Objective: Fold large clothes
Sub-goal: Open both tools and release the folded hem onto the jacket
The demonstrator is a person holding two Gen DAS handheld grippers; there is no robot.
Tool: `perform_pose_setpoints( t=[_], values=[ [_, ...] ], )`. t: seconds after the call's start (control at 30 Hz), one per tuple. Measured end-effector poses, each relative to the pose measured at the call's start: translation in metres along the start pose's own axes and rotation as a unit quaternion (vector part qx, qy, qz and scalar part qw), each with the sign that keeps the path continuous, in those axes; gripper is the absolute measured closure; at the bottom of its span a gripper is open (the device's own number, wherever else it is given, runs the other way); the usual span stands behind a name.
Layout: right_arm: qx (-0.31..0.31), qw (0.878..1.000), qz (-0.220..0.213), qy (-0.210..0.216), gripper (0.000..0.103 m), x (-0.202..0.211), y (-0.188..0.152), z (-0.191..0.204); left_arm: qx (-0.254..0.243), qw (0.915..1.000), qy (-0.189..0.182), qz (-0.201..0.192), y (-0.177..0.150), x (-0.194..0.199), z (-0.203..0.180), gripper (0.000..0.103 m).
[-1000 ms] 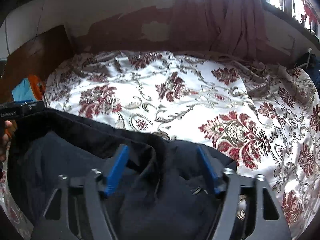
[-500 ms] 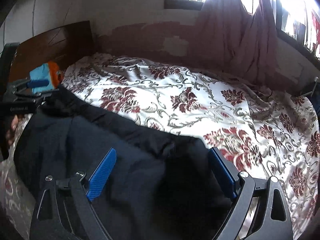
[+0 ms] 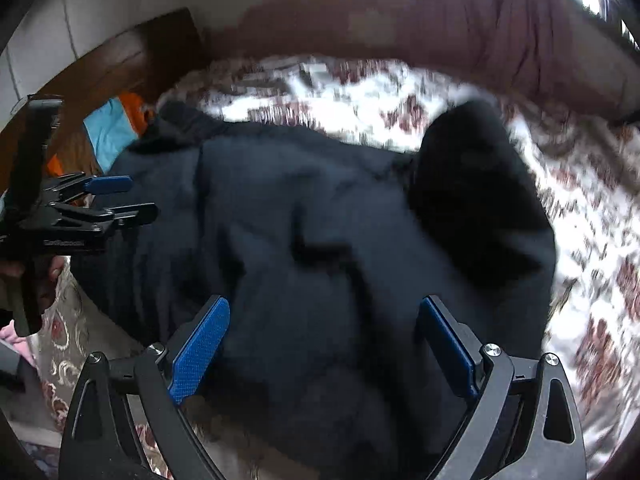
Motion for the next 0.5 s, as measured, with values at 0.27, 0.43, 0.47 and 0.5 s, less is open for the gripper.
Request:
perform_pose_setpoints(
  t=[0.27, 0.43, 0.47, 0.5],
  values=[
    [0.019, 1.0, 0.019, -0.015, 0.01, -0.03, -0.009, -0.007, -0.048, 0.9979, 0.022, 0.037, -0.023, -0.021, -0.013, 0.004],
    [0.036, 0.999, -0.007, -0.029, 0.009, -0.047, 0.008, -0.012, -0.056, 0.9977, 0.031, 0.019, -0.014, -0.03, -0.011, 0.0],
    [0.036, 0.999, -0.008, -0.027, 0.003, -0.054, 0.014, -0.015, -0.047, 0.9983, 0.031, 0.015, -0.01, -0.033, -0.008, 0.0],
    [0.036, 0.999, -0.007, -0.029, 0.002, -0.061, 0.019, -0.018, -0.04, 0.9986, 0.031, 0.014, -0.007, -0.036, -0.006, 0.0]
  ],
)
Point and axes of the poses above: each gripper's, at about its wrist camera, not at the fingertips, and x roughly against the way its jaws point, z to its left, y to its top, the point moved 1 cm from there along -x, roughly the way its jaws point, and after that the axes turned 8 degrees about -z, right-handed, at the moved point
